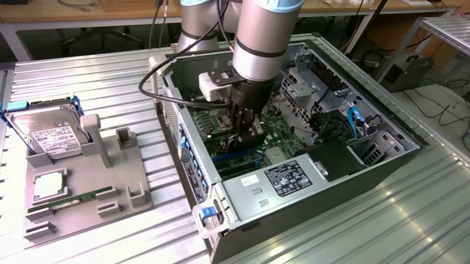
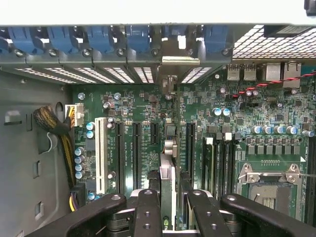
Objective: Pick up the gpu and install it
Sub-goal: 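Insert the gpu into the slot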
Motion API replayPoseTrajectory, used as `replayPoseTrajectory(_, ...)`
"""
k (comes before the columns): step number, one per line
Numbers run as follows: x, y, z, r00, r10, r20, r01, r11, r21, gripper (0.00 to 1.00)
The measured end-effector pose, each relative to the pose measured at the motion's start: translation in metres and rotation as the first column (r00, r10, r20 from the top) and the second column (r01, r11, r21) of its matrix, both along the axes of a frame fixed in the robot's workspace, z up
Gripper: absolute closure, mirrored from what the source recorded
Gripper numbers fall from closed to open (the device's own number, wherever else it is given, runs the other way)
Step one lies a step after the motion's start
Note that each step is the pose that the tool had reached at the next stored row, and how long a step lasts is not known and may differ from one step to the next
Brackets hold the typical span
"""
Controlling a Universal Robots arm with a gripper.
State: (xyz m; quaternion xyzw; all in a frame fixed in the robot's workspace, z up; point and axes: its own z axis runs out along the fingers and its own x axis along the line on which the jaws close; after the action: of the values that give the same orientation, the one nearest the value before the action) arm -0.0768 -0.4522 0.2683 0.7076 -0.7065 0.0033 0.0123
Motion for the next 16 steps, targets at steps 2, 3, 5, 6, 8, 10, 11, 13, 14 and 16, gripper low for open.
replayPoseTrajectory(2,-0.0003,0.0,-0.0009,1.0,-0.002,0.0,0.002,1.0,0.0,0.74)
replayPoseTrajectory(3,-0.0004,0.0,-0.0014,1.0,-0.003,0.0,0.003,1.0,0.0,0.74)
replayPoseTrajectory(5,-0.0005,0.0,-0.0021,1.0,-0.005,-0.0001,0.005,1.0,-0.0001,0.74)
replayPoseTrajectory(6,-0.0005,0.0001,-0.0024,1.0,-0.006,0.0,0.006,1.0,0.0,0.74)
replayPoseTrajectory(8,-0.0005,0.0003,-0.0031,1.0,-0.007,0.0,0.007,1.0,0.0003,0.74)
replayPoseTrajectory(10,-0.0005,0.0005,-0.0035,1.0,-0.008,0.0,0.008,1.0,0.0005,0.74)
replayPoseTrajectory(11,-0.0006,0.0007,-0.0038,1.0,-0.008,0.0,0.008,1.0,0.0007,0.74)
replayPoseTrajectory(13,-0.0006,0.0014,-0.0041,1.0,-0.009,0.0,0.009,1.0,0.0008,0.74)
replayPoseTrajectory(14,-0.0012,0.0018,-0.0042,0.9999,-0.011,0.0,0.011,0.9999,0.0006,0.74)
replayPoseTrajectory(16,-0.0022,0.002,-0.0044,0.9999,-0.013,-0.0001,0.013,0.9999,0.0006,0.74)
